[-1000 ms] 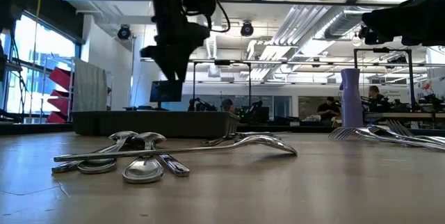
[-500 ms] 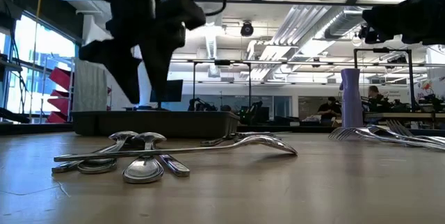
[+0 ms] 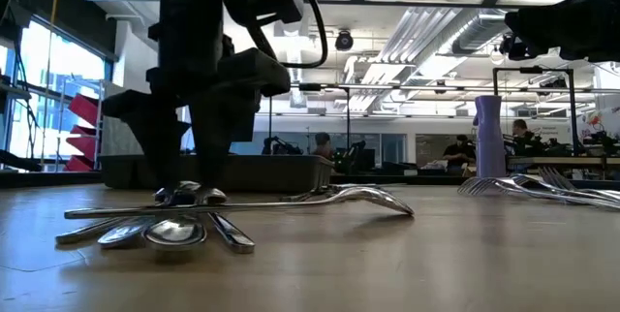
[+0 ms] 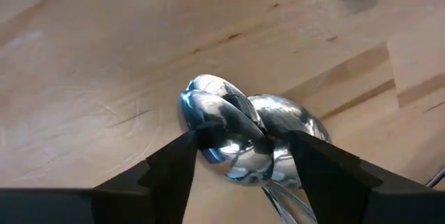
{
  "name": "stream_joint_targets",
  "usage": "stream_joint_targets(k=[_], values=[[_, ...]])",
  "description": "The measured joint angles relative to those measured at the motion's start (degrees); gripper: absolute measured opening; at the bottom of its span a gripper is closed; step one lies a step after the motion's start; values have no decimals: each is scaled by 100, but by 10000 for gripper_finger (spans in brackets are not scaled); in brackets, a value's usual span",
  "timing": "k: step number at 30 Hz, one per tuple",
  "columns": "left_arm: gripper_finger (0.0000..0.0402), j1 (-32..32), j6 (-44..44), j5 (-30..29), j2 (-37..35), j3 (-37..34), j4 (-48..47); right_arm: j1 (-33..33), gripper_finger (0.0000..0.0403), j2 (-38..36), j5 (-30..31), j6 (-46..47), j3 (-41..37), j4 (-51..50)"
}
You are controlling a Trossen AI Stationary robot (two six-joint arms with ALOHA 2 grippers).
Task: Sort silverware
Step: Put the silver spoon into the organizing bin
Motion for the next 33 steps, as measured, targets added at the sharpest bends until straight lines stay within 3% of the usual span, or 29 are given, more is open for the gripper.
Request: stream_joint_targets(k=[11,19,25,30,33], values=[[9,-9,305,-148,4,73,-229,0,73,0,0,7,0,0],[1,82,778,-472,5,588,-626,1,73,0,0,7,0,2],[3,140,1236,-276,-64,599,-526,0,73,2,0,7,0,2],[55,-65,2132,403,-75,660,-16,0,73,2,0,0,0,2],[106,-305,2723,403,-77,667,192,1,73,1,0,-6,0,2]])
